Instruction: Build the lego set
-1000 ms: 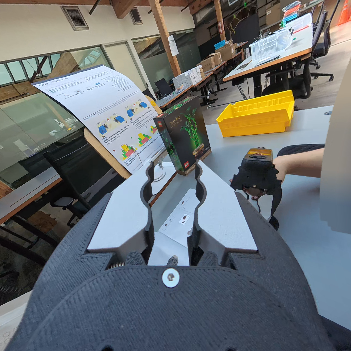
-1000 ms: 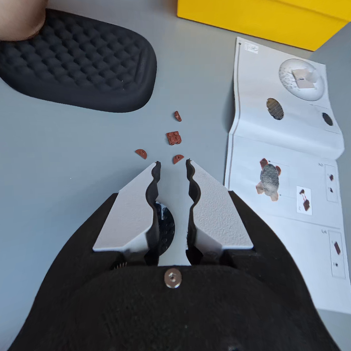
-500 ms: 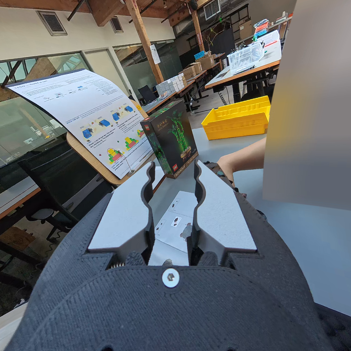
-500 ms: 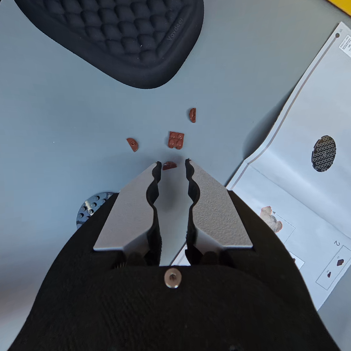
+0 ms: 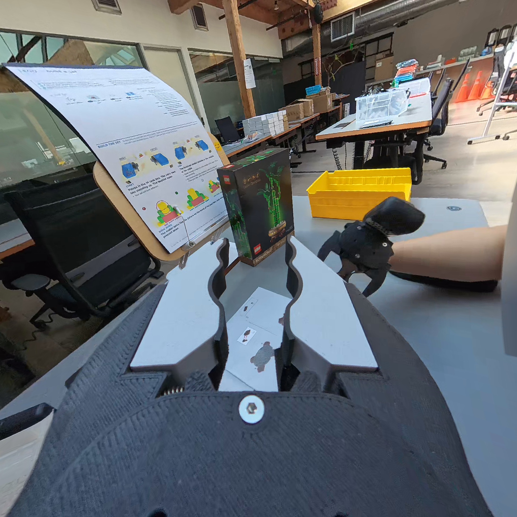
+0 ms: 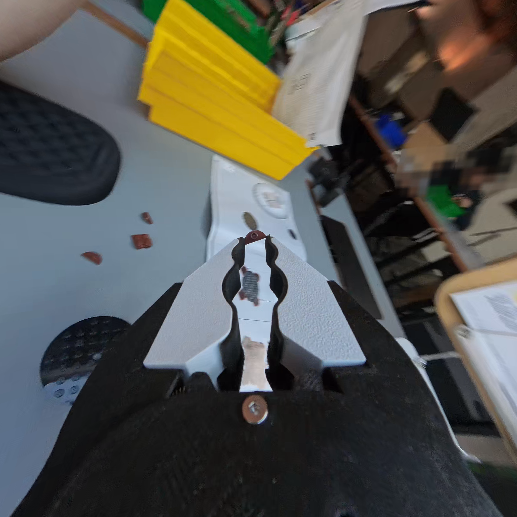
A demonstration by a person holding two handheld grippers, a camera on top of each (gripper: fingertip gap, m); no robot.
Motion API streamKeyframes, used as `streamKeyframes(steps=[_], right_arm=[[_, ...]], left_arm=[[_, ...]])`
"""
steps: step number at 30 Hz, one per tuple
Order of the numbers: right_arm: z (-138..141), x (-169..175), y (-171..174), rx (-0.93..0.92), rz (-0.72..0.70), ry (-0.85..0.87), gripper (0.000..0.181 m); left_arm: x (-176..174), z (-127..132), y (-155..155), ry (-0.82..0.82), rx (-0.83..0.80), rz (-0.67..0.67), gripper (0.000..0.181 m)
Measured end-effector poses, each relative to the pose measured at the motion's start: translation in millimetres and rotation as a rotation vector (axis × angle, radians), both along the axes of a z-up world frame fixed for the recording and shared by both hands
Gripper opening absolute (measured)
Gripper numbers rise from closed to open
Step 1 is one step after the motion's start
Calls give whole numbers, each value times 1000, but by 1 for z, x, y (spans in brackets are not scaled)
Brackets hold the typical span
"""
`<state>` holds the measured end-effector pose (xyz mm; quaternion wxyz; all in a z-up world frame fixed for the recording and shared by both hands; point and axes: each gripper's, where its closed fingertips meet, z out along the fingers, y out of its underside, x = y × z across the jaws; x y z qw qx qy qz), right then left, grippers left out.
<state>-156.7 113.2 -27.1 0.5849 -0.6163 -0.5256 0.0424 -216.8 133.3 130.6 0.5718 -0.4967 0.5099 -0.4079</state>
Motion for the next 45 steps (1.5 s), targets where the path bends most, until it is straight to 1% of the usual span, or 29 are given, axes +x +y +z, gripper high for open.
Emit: streamKeyframes(steps=[2, 3, 5, 7, 10, 12, 14, 17, 19, 22, 25, 28, 29, 30, 31, 32, 34, 35, 36, 37, 38, 40, 41, 43, 45], right_arm=[[41, 36, -7, 212, -176, 65, 14], [57, 49, -15, 304, -238, 75, 14], [77, 67, -31, 436, -318, 91, 14], [88, 79, -42, 519, -382, 84, 14], [89, 90, -47, 553, -427, 51, 14], [89, 91, -52, 549, -417, 52, 14], [91, 93, -55, 550, -417, 55, 14], [95, 94, -58, 555, -421, 60, 14], [96, 94, -60, 568, -422, 53, 14], [97, 92, -61, 580, -422, 41, 14], [96, 92, -60, 587, -436, 22, 14], [94, 92, -60, 572, -422, 24, 14], [93, 90, -61, 542, -395, 38, 15], [91, 87, -64, 477, -336, 75, 20], [88, 83, -70, 371, -256, 150, 25], [86, 80, -78, 220, -162, 256, 27], [89, 80, -98, -127, 36, 522, 38], [95, 85, -105, -314, 126, 667, 49], [102, 89, -115, -493, 250, 789, 56], [109, 93, -125, -649, 372, 872, 54], [108, 94, -129, -759, 441, 878, 49], [84, 86, -136, -885, 476, 715, 57], [75, 80, -142, -945, 506, 637, 57], [73, 64, -151, -1030, 579, 555, 57], [72, 55, -164, -1105, 684, 456, 48]], left_arm=[[19, -2, 1, -33, -117, -38, 37], [33, -5, -3, -41, -184, -80, 37], [64, -15, -20, -19, -302, -189, 31], [95, -32, -40, 38, -361, -279, 29], [126, -51, -64, 94, -389, -359, 27], [138, -53, -74, 73, -386, -380, 25], [145, -51, -82, 46, -370, -402, 20], [150, -57, -87, 69, -289, -393, 14], [152, -61, -87, 85, -242, -361, 14], [155, -60, -90, 77, -223, -357, 12], [157, -61, -91, 72, -175, -343, 2], [156, -64, -91, 91, -104, -326, 2], [156, -65, -91, 101, -65, -316, 2], [154, -65, -93, 113, -6, -312, 2], [152, -65, -95, 115, 77, -308, 2], [150, -64, -99, 113, 181, -303, 2], [144, -60, -116, 95, 402, -320, 2], [140, -59, -129, 85, 500, -354, 2], [137, -59, -141, 74, 583, -388, 2], [135, -60, -151, 71, 648, -416, 2], [134, -64, -160, 84, 687, -449, 2], [133, -72, -175, 127, 702, -514, 2], [132, -74, -182, 137, 712, -542, 2], [131, -76, -191, 132, 761, -567, 2], [131, -79, -193, 156, 812, -562, 2]])
